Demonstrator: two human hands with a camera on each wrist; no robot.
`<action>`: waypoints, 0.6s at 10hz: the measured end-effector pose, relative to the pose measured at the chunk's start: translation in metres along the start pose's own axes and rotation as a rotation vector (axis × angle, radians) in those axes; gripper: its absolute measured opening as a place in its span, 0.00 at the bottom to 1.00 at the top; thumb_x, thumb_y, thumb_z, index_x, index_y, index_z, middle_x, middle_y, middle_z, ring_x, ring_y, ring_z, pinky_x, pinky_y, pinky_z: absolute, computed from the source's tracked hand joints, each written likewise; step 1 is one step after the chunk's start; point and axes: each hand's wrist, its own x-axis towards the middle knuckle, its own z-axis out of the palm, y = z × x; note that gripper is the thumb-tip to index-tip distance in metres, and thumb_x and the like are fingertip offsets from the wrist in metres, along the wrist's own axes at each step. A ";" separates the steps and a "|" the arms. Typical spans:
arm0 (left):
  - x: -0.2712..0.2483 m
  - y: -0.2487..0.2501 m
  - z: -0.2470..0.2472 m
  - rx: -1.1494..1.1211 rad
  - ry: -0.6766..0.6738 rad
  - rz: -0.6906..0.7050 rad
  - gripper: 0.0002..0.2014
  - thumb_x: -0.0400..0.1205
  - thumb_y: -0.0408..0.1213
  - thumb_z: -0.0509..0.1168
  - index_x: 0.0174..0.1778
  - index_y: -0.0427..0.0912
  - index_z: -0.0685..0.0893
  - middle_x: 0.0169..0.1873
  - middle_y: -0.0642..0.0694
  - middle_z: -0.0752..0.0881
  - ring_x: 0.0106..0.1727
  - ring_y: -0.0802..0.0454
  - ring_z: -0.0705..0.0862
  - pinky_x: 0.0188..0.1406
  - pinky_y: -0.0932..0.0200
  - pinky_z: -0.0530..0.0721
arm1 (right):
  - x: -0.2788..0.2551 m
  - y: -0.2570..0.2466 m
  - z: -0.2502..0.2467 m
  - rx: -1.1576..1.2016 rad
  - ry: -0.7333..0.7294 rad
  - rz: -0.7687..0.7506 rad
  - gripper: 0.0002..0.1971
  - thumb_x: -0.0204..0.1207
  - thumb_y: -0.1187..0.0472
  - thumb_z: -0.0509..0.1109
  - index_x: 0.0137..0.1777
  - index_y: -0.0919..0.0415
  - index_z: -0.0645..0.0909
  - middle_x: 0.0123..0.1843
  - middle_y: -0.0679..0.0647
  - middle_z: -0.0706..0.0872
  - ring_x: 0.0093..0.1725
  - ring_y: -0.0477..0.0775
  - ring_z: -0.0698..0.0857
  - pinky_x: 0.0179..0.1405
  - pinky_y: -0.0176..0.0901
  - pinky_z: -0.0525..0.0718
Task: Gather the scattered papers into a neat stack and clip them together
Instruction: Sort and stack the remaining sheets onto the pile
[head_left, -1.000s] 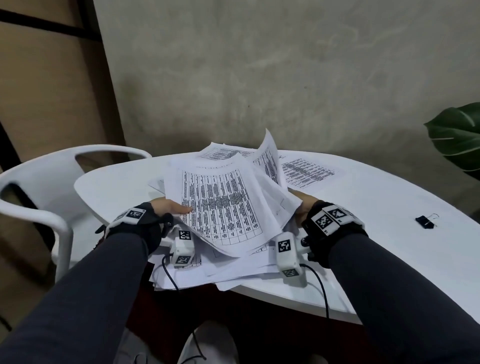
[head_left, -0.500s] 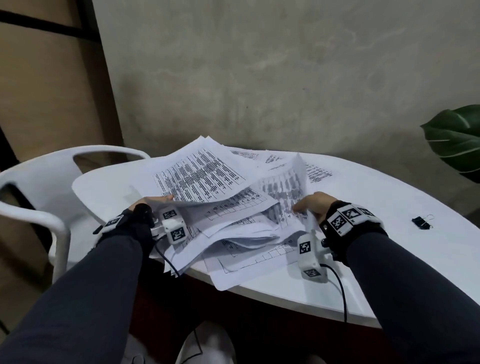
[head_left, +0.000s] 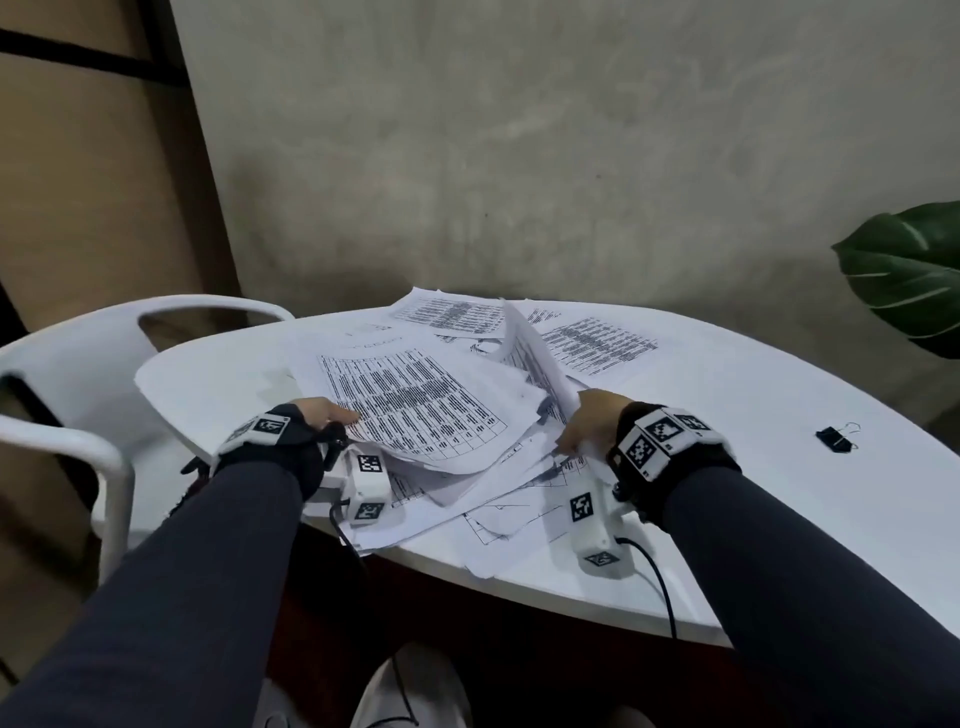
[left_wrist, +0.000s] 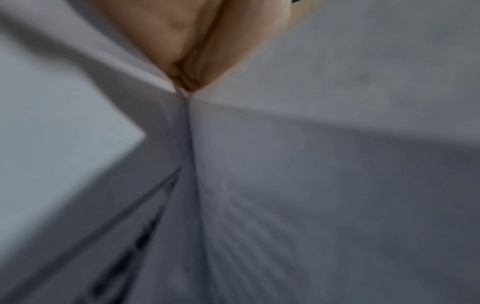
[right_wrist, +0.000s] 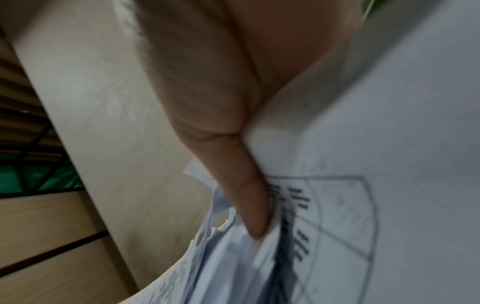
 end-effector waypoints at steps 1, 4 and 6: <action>0.002 0.000 0.000 0.005 0.033 0.012 0.26 0.80 0.37 0.65 0.72 0.26 0.72 0.03 0.55 0.74 0.30 0.50 0.70 0.30 0.61 0.70 | 0.002 0.012 -0.003 0.200 0.042 0.065 0.08 0.72 0.63 0.74 0.46 0.63 0.77 0.41 0.56 0.83 0.38 0.54 0.80 0.37 0.40 0.76; -0.001 0.000 0.000 0.009 -0.029 -0.004 0.22 0.80 0.35 0.67 0.67 0.26 0.77 0.70 0.24 0.75 0.49 0.46 0.72 0.30 0.57 0.66 | 0.008 0.029 -0.017 0.054 0.055 0.081 0.10 0.78 0.57 0.69 0.37 0.58 0.75 0.44 0.59 0.79 0.48 0.54 0.76 0.30 0.34 0.70; 0.005 0.001 -0.002 0.052 -0.022 -0.024 0.26 0.76 0.39 0.71 0.66 0.26 0.79 0.70 0.27 0.76 0.69 0.31 0.77 0.67 0.44 0.76 | -0.004 0.030 -0.068 0.179 0.490 0.031 0.15 0.77 0.68 0.65 0.64 0.66 0.81 0.55 0.67 0.86 0.60 0.65 0.84 0.54 0.47 0.79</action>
